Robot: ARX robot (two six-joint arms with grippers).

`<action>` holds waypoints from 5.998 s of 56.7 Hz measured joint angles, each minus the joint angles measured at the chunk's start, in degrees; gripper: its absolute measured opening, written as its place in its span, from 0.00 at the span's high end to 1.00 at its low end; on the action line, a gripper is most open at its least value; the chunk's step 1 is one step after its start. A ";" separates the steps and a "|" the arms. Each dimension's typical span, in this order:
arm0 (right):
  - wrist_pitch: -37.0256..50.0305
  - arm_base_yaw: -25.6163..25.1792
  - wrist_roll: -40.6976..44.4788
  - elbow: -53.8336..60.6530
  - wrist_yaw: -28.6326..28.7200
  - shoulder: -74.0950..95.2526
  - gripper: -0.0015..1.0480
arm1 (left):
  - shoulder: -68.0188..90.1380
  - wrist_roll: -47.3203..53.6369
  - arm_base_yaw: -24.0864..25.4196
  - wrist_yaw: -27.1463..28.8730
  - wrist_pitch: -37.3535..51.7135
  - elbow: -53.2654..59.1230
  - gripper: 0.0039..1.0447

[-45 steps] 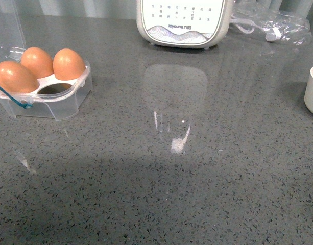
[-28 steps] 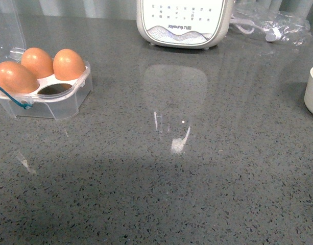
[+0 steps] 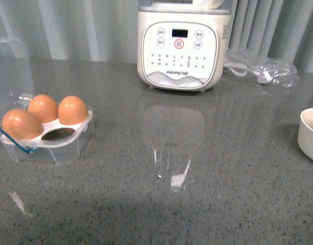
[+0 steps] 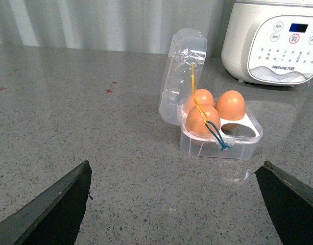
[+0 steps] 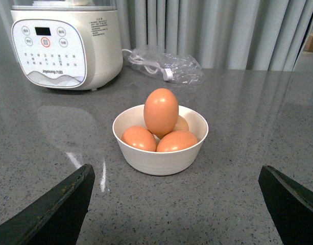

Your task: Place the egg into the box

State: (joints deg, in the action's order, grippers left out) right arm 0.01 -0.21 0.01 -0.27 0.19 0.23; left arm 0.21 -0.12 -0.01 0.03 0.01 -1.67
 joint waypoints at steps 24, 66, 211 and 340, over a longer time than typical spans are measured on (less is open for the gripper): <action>0.00 0.00 0.00 -0.02 0.00 0.00 0.07 | 0.00 0.00 0.00 0.00 0.00 0.00 0.06; 28.79 -3.80 -5.01 -24.20 0.50 61.86 0.07 | 0.00 0.00 0.00 0.02 0.00 0.00 0.06; 20.59 21.27 -6.21 -58.42 27.67 91.67 0.59 | 0.00 0.00 0.00 0.02 0.00 0.00 0.06; 19.21 31.74 1.57 -72.61 38.45 111.45 0.07 | 0.00 0.00 0.00 0.02 0.00 0.00 0.06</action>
State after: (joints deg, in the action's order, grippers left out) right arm 19.22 31.53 1.58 -72.88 38.63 111.68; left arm 0.21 -0.12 -0.01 0.05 0.01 -1.67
